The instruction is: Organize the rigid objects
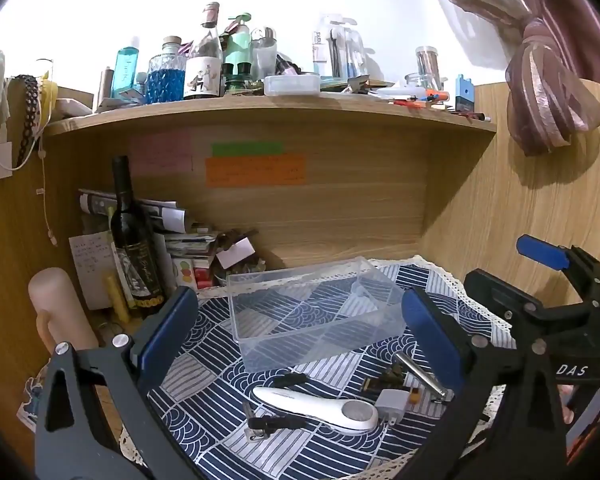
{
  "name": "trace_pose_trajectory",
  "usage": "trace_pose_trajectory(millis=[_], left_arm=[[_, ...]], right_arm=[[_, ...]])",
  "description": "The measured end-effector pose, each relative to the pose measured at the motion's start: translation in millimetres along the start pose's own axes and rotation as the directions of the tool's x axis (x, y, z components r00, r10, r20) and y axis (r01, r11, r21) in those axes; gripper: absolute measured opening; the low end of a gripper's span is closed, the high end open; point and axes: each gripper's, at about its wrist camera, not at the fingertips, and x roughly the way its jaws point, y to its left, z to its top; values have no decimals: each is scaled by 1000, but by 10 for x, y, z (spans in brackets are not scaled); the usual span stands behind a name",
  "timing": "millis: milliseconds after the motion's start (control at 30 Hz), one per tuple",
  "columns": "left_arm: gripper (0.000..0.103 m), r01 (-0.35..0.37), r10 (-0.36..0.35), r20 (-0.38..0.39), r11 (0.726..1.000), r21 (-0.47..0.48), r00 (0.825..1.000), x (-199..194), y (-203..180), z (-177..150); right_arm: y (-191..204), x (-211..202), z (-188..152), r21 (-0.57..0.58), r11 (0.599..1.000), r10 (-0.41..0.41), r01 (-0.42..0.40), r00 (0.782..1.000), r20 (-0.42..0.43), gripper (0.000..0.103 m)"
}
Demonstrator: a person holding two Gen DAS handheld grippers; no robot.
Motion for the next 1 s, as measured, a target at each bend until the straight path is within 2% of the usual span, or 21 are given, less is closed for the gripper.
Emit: trace_pose_trajectory(millis=[1000], left_arm=[[103,26,-26,12,1000,-7,1000,-60,1,-27]], right_arm=[[-42,-22,5,35,999,20,-20,1000,-5,103]])
